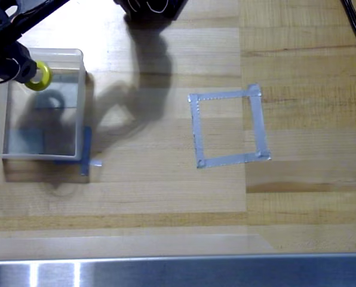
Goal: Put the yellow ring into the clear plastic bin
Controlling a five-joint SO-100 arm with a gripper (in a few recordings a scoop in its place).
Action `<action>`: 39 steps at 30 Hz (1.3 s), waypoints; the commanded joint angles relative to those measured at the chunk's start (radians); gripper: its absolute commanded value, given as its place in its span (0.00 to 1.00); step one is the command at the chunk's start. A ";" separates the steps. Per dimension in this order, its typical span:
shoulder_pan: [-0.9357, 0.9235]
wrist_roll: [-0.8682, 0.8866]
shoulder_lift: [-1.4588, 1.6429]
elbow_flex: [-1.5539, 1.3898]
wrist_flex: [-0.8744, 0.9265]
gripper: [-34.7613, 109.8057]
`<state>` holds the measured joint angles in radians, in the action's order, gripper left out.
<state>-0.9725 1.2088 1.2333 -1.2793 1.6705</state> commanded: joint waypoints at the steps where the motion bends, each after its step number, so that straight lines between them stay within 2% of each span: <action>1: 0.034 0.012 0.041 0.066 -0.038 0.24; 16: 0.176 0.120 0.008 -0.055 -0.256 0.24; 25: 0.179 0.124 0.012 -0.167 -0.396 0.24; 34: 0.181 0.126 0.044 -0.212 -0.469 0.36; 39: 0.189 0.121 0.121 -0.209 -0.437 0.37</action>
<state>-0.7885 1.3269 1.1950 -1.4987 1.2042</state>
